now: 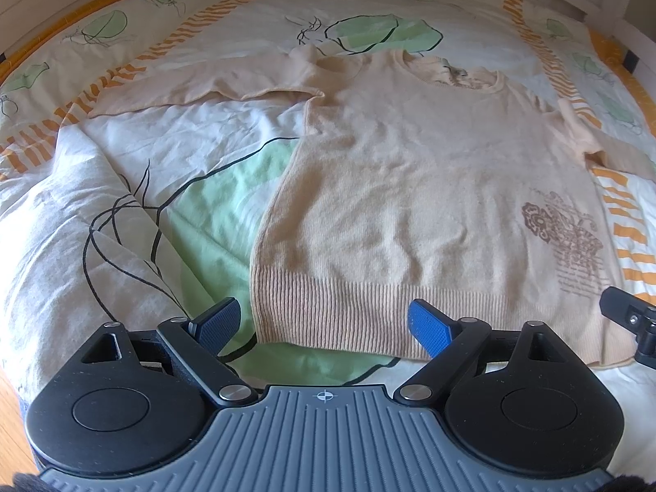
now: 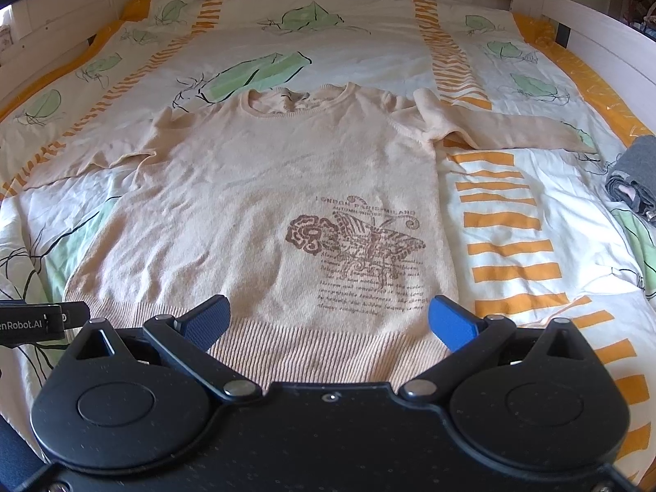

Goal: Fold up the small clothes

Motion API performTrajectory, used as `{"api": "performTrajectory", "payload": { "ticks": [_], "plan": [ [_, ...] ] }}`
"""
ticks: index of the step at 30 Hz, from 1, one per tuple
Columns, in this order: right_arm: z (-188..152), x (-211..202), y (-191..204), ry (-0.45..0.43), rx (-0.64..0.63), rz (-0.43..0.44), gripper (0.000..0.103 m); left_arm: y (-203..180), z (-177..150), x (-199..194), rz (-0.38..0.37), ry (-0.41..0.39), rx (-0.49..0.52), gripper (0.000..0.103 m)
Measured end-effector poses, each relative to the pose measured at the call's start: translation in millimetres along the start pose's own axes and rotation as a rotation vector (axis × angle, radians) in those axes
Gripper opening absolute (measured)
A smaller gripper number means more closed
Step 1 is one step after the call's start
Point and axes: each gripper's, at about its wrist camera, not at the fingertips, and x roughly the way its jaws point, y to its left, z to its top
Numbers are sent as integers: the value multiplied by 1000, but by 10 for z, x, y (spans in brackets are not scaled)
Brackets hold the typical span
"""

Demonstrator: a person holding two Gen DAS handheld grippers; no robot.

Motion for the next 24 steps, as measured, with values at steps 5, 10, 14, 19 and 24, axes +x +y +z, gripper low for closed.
{"api": "performTrajectory", "payload": {
  "ticks": [5, 10, 14, 19, 24],
  "plan": [
    [-9, 32, -4, 12, 2, -5, 102, 8, 14, -11, -71, 24, -42, 89],
    [-13, 81, -18, 31, 2, -28, 102, 14, 18, 8, -20, 24, -27, 89],
    [-1, 135, -64, 35, 15, -46, 102, 39, 54, 35, 10, 9, -20, 90],
    [65, 242, -146, 28, 11, -104, 102, 20, 168, 132, 48, 20, 9, 90],
    [155, 330, -176, 16, -19, -159, 102, -34, 332, 205, 72, 2, 29, 90]
  ]
}}
